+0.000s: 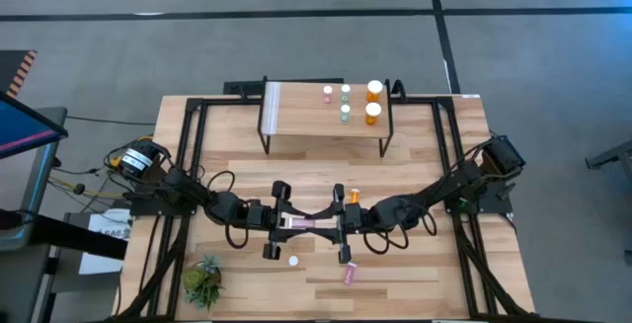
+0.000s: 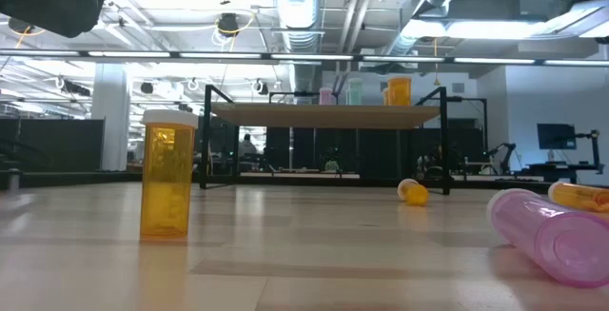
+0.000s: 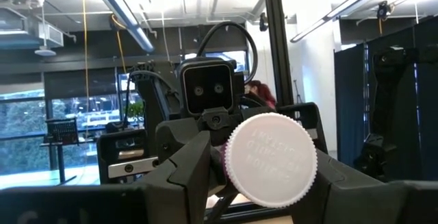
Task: Pick and place medicine bottles onto shelf by color
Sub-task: Put the top small pink pill bottle on the shelf aligned with the other small pink pill bottle
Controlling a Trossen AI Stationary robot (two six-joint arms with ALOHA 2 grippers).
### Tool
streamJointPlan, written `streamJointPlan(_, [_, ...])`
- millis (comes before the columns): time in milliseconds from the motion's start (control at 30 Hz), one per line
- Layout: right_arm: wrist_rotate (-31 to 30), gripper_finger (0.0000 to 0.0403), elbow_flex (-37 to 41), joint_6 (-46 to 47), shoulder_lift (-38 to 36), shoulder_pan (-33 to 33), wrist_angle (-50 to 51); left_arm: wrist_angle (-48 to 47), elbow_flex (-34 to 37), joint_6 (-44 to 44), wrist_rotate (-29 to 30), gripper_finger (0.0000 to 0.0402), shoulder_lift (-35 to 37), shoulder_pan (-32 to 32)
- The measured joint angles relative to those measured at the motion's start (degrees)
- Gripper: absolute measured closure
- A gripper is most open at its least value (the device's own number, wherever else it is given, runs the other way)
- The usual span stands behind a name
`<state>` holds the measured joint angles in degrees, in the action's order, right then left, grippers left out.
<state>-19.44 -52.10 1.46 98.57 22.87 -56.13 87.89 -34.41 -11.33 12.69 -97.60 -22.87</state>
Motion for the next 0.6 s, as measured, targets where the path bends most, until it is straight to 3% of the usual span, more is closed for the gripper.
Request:
streamJointPlan(333, [-0.14,0.0279,0.09,0.02,0.06,-0.02,-1.2,0.4,-0.07,0.22,1.09,0.0268,0.0,0.0])
streamJointPlan(600, [-0.15,0.0274,0.16,0.02,0.26,-0.09,-0.55,2.04,0.66,0.35,2.31,0.0224,0.08,0.0])
